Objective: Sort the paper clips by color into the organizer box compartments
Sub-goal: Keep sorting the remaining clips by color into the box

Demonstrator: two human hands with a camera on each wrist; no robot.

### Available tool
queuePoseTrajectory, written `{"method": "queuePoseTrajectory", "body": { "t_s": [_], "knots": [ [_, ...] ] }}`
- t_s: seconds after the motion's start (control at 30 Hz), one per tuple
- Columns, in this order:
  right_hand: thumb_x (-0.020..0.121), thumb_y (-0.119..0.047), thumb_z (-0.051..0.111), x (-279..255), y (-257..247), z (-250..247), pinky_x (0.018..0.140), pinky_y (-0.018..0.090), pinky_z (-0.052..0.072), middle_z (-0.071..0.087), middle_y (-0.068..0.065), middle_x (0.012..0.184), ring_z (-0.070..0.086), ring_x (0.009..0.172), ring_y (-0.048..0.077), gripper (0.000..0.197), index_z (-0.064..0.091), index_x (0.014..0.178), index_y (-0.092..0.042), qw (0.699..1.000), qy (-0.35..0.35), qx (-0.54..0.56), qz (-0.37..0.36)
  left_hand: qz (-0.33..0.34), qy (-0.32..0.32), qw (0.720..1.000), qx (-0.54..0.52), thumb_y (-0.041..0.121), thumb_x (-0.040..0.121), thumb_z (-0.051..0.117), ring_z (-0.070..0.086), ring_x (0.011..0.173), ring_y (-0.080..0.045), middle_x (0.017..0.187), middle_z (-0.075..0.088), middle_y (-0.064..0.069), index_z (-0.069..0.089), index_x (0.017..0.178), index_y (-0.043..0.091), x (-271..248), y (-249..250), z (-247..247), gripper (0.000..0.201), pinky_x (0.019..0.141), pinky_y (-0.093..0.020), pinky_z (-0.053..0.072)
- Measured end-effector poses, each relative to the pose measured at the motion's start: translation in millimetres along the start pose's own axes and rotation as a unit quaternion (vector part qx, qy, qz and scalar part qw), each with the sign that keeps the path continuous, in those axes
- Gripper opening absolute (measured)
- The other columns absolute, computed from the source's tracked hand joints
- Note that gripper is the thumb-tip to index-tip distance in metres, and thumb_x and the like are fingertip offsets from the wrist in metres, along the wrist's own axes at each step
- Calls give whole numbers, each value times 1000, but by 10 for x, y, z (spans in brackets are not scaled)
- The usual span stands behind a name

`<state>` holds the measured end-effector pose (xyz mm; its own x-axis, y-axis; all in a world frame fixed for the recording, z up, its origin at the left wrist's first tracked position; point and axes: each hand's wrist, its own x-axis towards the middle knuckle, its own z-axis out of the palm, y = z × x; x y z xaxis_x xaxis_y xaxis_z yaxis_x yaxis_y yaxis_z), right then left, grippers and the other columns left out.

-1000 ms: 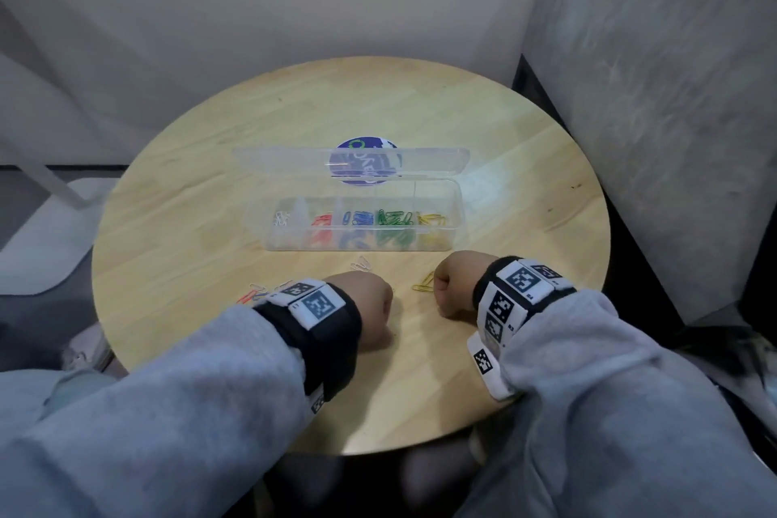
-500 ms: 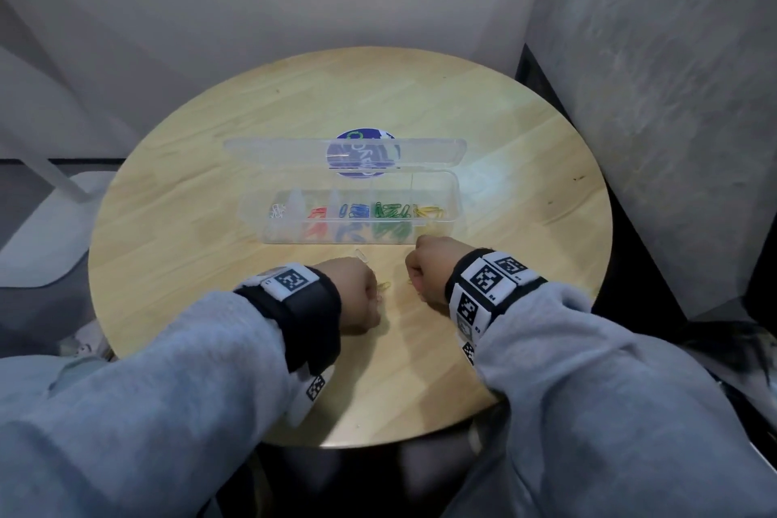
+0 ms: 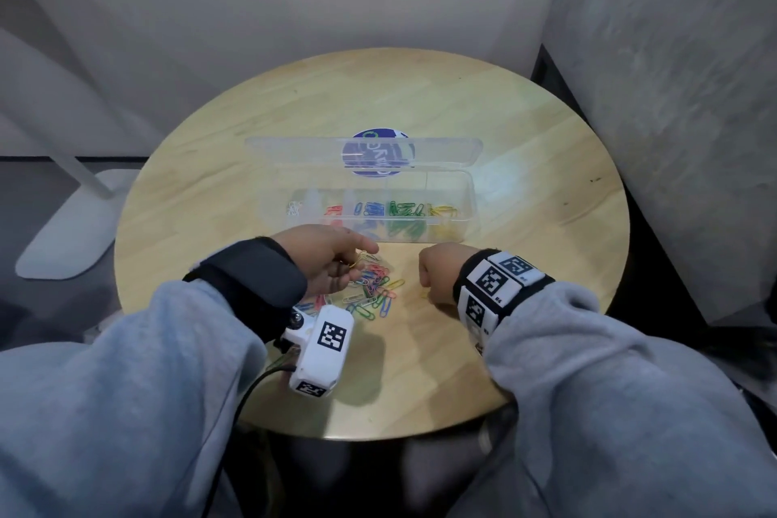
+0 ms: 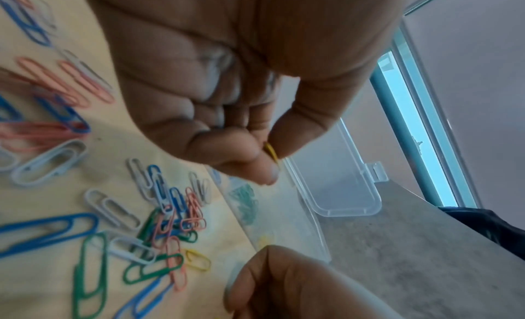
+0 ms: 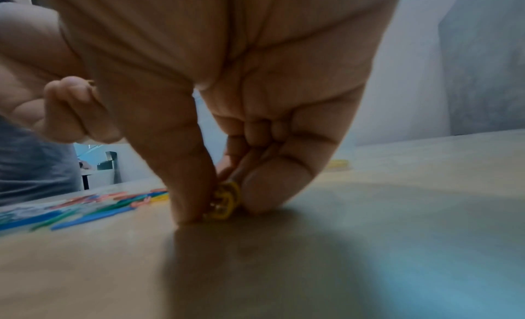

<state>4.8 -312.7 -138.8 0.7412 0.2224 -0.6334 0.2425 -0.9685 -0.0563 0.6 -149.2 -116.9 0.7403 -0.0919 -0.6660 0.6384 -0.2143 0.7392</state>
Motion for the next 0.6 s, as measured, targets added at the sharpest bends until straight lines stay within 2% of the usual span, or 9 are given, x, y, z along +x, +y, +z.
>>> {"method": "queuePoseTrajectory", "body": {
  "t_s": [0.1, 0.17, 0.23, 0.27, 0.33, 0.4, 0.43, 0.5, 0.6],
  "knots": [
    [91, -9, 49, 80, -34, -18, 94, 32, 47, 63, 12, 122, 55, 90, 24, 31, 62, 118, -3, 999, -40, -11, 12, -14, 0, 999, -28, 3, 90, 36, 51, 36, -8, 61, 50, -6, 54, 70, 7, -1, -21, 49, 27, 38, -13, 41],
    [89, -10, 51, 101, -38, -21, 87, 30, 48, 64, 11, 112, 57, 92, 25, 24, 64, 109, -3, 998, -59, -25, 8, -21, 11, 1000, -14, 7, 90, 44, 51, 35, -9, 54, 53, -5, 50, 67, 7, 25, -26, 103, 24, 37, -14, 41],
    [86, -10, 54, 80, -5, -8, 74, 28, 46, 61, 8, 98, 56, 86, 24, 14, 64, 96, -9, 998, -52, -43, 2, -10, 23, 995, 101, 16, 90, 54, 47, 37, -10, 54, 51, -2, 47, 68, 11, 66, -23, 174, 24, 37, -16, 37],
    [83, -10, 56, 78, 13, -5, 71, 28, 45, 61, 7, 95, 56, 82, 23, 14, 65, 93, -10, 998, -40, -43, 1, 8, 24, 980, 199, 20, 88, 59, 46, 42, -11, 55, 49, 0, 47, 67, 14, 95, -22, 205, 25, 41, -18, 35],
    [83, -9, 56, 71, 29, -5, 71, 28, 45, 63, 7, 98, 55, 81, 23, 15, 66, 94, -8, 999, -26, -41, -3, 57, 41, 921, 383, 25, 81, 66, 50, 60, -14, 62, 53, 6, 51, 68, 21, 128, -17, 279, 21, 51, -21, 35],
    [87, -11, 54, 61, 43, 2, 77, 30, 46, 64, 9, 112, 54, 87, 22, 23, 65, 107, -5, 999, -24, -40, -9, 79, 72, 856, 505, 25, 77, 68, 53, 78, -14, 79, 58, 8, 55, 79, 25, 143, -12, 339, 13, 60, -23, 37],
    [88, -11, 54, 59, 56, 12, 81, 30, 47, 63, 9, 118, 54, 90, 22, 28, 64, 113, -5, 999, -20, -35, -9, 86, 78, 833, 542, 24, 77, 68, 53, 82, -14, 86, 57, 7, 56, 83, 25, 158, -9, 373, 13, 62, -23, 37],
    [87, -12, 56, 46, 85, 46, 89, 31, 49, 64, 9, 120, 60, 98, 23, 29, 64, 114, -7, 1000, 9, -9, -18, 93, 77, 812, 571, 23, 78, 66, 52, 82, -15, 90, 57, 5, 57, 86, 25, 188, -7, 430, 12, 57, -22, 36],
    [87, -10, 56, 17, 71, 64, 85, 30, 47, 64, 12, 117, 58, 93, 23, 28, 63, 114, -4, 1000, 2, -14, -27, 95, 63, 801, 588, 23, 78, 66, 53, 81, -16, 89, 58, 4, 57, 80, 23, 235, -20, 468, 9, 55, -21, 36]
  ]
}}
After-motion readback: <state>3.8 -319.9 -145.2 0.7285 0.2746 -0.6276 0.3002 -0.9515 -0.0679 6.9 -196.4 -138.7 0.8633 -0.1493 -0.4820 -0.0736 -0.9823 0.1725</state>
